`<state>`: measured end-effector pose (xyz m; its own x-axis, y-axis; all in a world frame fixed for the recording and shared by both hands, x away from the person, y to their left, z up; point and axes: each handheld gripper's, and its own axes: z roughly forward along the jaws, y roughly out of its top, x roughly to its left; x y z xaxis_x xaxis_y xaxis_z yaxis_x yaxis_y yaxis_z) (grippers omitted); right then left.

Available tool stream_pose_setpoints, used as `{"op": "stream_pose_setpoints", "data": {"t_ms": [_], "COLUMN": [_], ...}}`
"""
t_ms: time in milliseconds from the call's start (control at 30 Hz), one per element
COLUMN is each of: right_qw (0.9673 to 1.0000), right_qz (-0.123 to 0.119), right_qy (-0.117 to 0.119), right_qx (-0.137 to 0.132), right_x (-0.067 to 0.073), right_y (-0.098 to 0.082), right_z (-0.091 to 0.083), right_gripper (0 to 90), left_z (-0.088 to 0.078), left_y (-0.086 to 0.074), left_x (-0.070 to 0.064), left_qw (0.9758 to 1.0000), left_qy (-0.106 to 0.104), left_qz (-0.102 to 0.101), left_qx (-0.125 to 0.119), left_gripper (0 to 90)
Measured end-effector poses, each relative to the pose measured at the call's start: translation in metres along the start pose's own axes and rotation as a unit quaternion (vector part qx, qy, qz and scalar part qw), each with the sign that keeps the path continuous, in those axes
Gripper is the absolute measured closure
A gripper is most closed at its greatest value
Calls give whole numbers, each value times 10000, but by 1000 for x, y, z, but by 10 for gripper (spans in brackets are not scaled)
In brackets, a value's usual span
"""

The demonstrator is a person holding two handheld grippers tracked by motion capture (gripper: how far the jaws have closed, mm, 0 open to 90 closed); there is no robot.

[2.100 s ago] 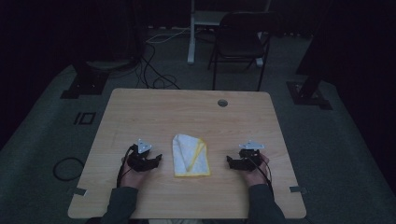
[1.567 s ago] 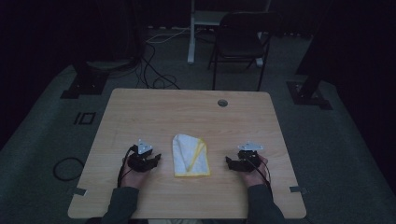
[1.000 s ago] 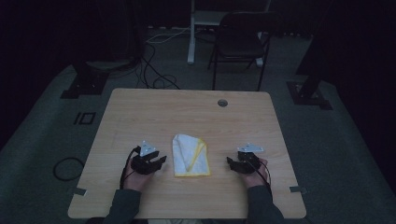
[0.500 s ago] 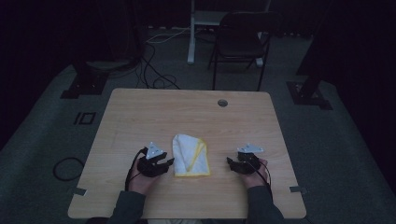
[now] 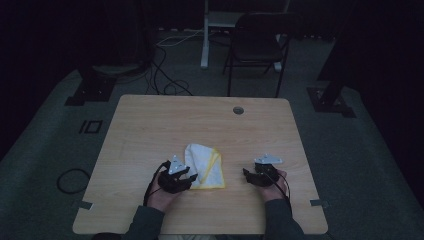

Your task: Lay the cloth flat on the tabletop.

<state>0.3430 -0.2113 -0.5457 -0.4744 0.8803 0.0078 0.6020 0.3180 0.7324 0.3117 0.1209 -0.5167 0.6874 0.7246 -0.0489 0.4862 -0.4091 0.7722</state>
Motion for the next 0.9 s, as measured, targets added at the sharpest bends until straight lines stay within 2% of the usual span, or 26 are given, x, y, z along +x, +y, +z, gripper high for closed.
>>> {"op": "stream_pose_setpoints", "data": {"t_ms": [200, 467, 633, 767, 900], "right_qw": [10000, 10000, 10000, 10000, 10000], "right_qz": [2, -18, -23, -31, -31], "right_qy": [0, -1, -1, 0, -1], "right_qx": [-7, -15, -29, -33, -35], "right_x": [0, 0, 0, -1, -1], "right_y": [0, 0, -1, -1, -1], "right_z": [0, 0, 0, 0, 0], "right_gripper": [393, 392, 385, 385, 385], "left_z": [8, 15, 20, 20, 17], "left_y": [1, 0, 1, 3, 6], "left_x": [-10, -22, -27, -26, -19], "left_qw": [9998, 9993, 9993, 9995, 9997], "left_qy": [-153, -319, -154, -7, 54], "left_qz": [93, 165, 286, 268, 190], "left_qx": [82, 77, 159, 159, 175], "left_gripper": [548, 523, 532, 625, 783]}}
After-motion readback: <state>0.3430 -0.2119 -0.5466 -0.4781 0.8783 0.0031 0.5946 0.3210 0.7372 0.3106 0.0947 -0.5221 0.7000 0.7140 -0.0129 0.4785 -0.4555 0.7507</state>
